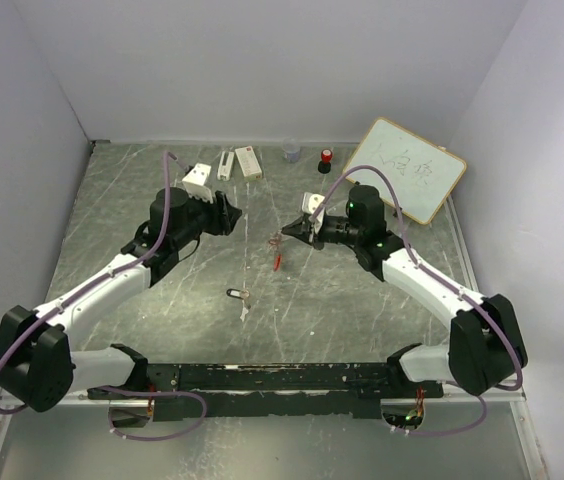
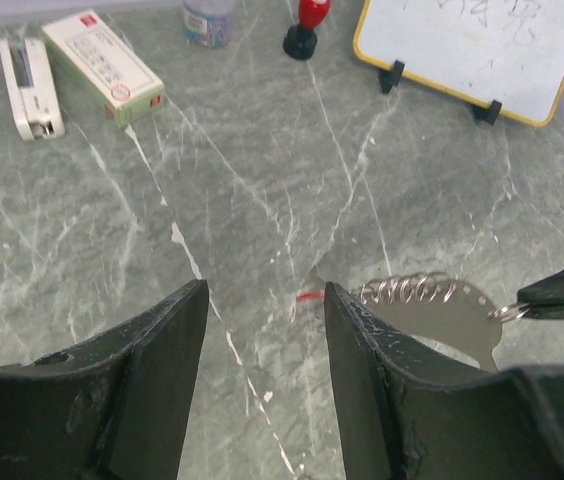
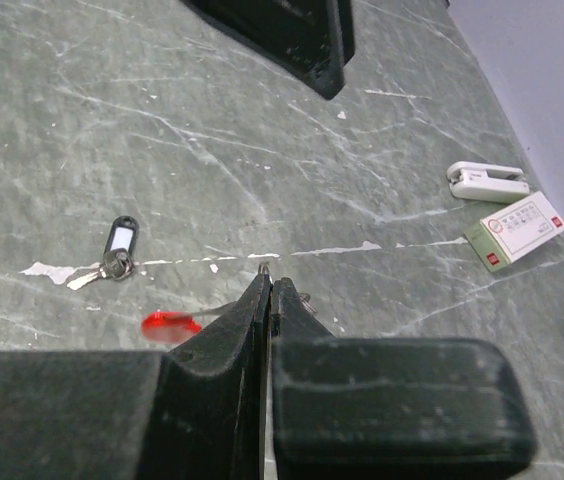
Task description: Put the keys on the keyring
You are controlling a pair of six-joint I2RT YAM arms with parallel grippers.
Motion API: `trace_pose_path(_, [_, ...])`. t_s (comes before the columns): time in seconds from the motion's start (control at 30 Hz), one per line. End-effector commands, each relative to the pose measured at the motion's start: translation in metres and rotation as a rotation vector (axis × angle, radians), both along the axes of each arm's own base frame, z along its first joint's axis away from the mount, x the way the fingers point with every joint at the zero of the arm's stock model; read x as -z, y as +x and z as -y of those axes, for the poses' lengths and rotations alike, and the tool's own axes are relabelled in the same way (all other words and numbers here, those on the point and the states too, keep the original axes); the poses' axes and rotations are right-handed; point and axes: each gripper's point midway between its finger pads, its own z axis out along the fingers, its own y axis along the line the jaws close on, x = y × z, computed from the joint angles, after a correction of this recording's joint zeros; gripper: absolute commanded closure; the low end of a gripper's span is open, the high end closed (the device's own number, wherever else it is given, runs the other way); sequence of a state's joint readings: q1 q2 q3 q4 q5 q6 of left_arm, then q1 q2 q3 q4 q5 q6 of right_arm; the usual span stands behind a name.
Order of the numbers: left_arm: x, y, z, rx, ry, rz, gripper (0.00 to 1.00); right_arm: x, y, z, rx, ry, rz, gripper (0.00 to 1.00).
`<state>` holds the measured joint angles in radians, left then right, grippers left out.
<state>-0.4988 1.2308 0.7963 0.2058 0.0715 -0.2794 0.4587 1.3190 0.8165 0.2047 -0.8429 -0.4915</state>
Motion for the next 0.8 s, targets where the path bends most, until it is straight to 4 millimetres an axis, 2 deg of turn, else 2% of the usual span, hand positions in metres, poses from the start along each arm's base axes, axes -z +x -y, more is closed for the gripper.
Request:
trace_pose_path(0.0, [0.013, -0.007, 0.004, 0.022, -0.008, -0.101, 0.39, -0.027, 0.009, 0.006, 0.054, 0.016, 0.052, 1.0])
trace_pose_path(0.17, [0.046, -0.026, 0.011, 0.06, 0.036, -0.217, 0.38, -0.026, 0.012, 0.01, 0.096, 0.006, 0.024, 1.0])
trace_pose_path(0.3, [0.074, -0.058, 0.024, 0.127, 0.087, -0.297, 0.38, -0.024, 0.015, 0.013, 0.127, -0.008, 0.007, 1.0])
trace_pose_path(0.5, [0.107, -0.097, 0.033, 0.195, 0.097, -0.382, 0.39, -0.025, 0.017, 0.017, 0.159, -0.008, -0.006, 1.0])
trace_pose_path(0.6, [0.123, -0.107, 0.03, 0.196, 0.115, -0.398, 0.41, -0.024, 0.014, 0.018, 0.154, -0.008, -0.016, 1.0])
trace_pose_path(0.77, [0.14, -0.11, 0.025, 0.178, 0.151, -0.412, 0.41, -0.026, 0.009, 0.02, 0.158, -0.001, -0.015, 1.0])
